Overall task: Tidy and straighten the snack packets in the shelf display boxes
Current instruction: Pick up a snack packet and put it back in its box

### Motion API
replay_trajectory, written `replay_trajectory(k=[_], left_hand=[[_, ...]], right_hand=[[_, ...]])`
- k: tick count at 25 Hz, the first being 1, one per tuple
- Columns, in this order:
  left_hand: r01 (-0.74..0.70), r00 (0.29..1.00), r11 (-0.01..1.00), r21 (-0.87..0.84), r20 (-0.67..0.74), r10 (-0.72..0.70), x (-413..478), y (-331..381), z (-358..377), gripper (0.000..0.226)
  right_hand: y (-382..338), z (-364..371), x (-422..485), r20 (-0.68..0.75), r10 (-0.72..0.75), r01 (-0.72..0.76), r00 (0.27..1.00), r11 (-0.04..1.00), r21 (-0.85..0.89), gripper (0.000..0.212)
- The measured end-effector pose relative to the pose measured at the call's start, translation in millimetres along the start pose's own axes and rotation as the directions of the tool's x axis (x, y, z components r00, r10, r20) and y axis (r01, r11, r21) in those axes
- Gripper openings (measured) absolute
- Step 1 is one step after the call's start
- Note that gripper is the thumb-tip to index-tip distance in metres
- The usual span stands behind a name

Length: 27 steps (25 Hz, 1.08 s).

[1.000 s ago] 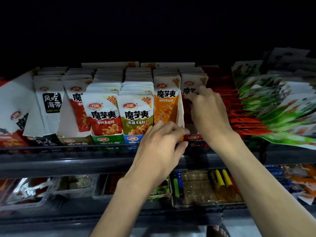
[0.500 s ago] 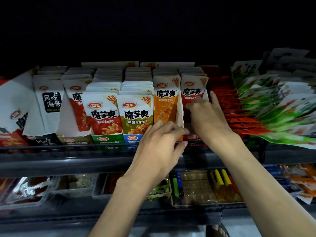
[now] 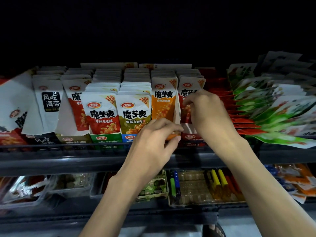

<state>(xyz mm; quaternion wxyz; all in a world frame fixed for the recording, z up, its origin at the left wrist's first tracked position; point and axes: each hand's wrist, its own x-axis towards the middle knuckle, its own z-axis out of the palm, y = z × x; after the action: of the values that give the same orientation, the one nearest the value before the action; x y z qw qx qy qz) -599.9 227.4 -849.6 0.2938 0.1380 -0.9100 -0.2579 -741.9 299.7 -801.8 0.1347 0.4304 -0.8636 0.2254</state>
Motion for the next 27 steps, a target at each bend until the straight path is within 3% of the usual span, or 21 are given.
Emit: replay_trajectory(k=[4,7,11,13,17,20,22,27], left_hand=[[-0.006,0.968,0.995,-0.101,-0.252,-0.02,-8.6,1.2,-24.6,0.016],[0.044,0.881,0.984,-0.171,-0.459,-0.119,-17.3,-2.6,-48.5,0.017],[0.191,0.7,0.936,-0.296,-0.627,-0.341,-29.6,-22.1,-83.6,0.016],[0.344,0.643,0.892,-0.294,-0.618,-0.452,-36.0,-39.3,-100.8,0.013],[0.63,0.702,0.777,0.027,-0.448,-0.553,-46.7,-56.2,-118.9,0.008],[0.659,0.735,0.733,0.169,-0.354,-0.579,-52.2,-60.2,-126.8,0.015],[0.678,0.727,0.709,0.197,-0.323,-0.606,-54.9,-64.5,-131.6,0.021],[0.694,0.717,0.688,0.215,-0.298,-0.63,-55.8,-67.1,-137.3,0.026]], right_hand=[[-13.0,-16.1,-13.5,-0.266,-0.093,0.16,0.96,0.957,0.242,0.021],[-34.2,-21.2,-19.6,-0.278,-0.142,0.24,0.95,0.902,0.359,0.02],[-65.4,-15.3,-26.3,-0.263,-0.235,0.33,0.936,0.846,0.419,0.019],[-81.7,-9.4,-27.5,-0.251,-0.265,0.352,0.931,0.831,0.43,0.018],[-116.6,10.5,-27.2,-0.23,-0.384,0.443,0.894,0.835,0.328,0.021],[-148.5,23.2,-9.0,-0.209,-0.505,0.538,0.838,0.827,0.161,0.03],[-172.7,30.2,10.0,-0.111,-0.557,0.564,0.823,0.824,0.051,0.037],[-216.8,46.4,46.5,0.119,-0.548,0.56,0.828,0.799,-0.221,0.04]])
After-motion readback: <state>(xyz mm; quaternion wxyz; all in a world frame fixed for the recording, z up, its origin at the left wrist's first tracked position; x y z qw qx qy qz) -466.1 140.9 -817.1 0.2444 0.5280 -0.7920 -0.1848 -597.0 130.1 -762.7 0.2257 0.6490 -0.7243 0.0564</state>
